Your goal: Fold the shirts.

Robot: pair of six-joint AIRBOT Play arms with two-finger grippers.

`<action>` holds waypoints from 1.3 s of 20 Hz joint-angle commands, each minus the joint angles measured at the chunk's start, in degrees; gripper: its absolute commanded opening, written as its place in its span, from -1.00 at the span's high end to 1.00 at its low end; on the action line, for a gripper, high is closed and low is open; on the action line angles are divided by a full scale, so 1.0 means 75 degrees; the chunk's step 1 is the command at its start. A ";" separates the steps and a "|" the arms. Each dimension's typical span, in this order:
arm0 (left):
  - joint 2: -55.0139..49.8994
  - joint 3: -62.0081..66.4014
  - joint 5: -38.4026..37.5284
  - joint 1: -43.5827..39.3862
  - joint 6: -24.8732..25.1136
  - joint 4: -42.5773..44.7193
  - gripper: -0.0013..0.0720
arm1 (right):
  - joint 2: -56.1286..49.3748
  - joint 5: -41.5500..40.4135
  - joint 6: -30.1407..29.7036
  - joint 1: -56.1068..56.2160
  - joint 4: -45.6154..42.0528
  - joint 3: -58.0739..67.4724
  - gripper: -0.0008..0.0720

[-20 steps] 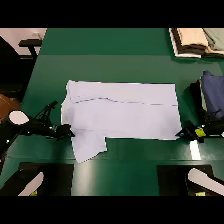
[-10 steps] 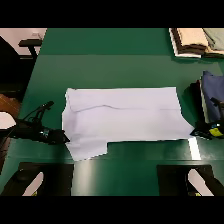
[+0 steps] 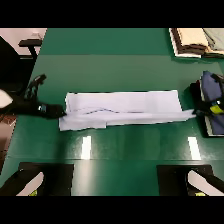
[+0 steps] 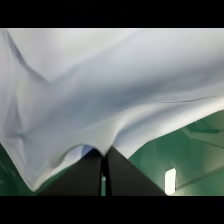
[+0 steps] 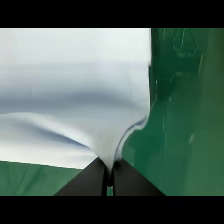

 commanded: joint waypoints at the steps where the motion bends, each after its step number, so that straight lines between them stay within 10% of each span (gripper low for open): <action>1: -0.1862 0.1189 0.1189 0.0006 0.0618 -0.0012 0.91 | -0.1749 -0.0385 0.0047 0.0539 -0.0032 0.1443 0.94; 7: -0.3978 0.2331 0.1644 0.0006 0.0874 -0.0574 0.77 | -0.3789 -0.0519 -0.0020 0.0667 0.1157 0.3063 0.90; 9: -0.4019 0.2416 0.1781 0.0006 0.0784 -0.0641 -0.63 | -0.4068 -0.0463 -0.0291 0.0504 0.1816 0.3351 0.02; 18: -0.3917 0.2932 0.0522 0.0006 0.0670 -0.1026 -0.23 | -0.3856 0.0866 -0.1046 -0.1524 0.2576 0.3217 -0.43; 20: -0.3920 0.2932 0.0493 -0.0006 0.0819 -0.1550 0.88 | -0.3856 0.0638 -0.1067 -0.1818 0.2573 0.2567 -0.43; 26: -0.3958 0.2932 0.1314 -0.1169 0.0857 -0.1792 0.91 | -0.3873 -0.0487 -0.1687 -0.1821 0.3214 0.0901 -0.40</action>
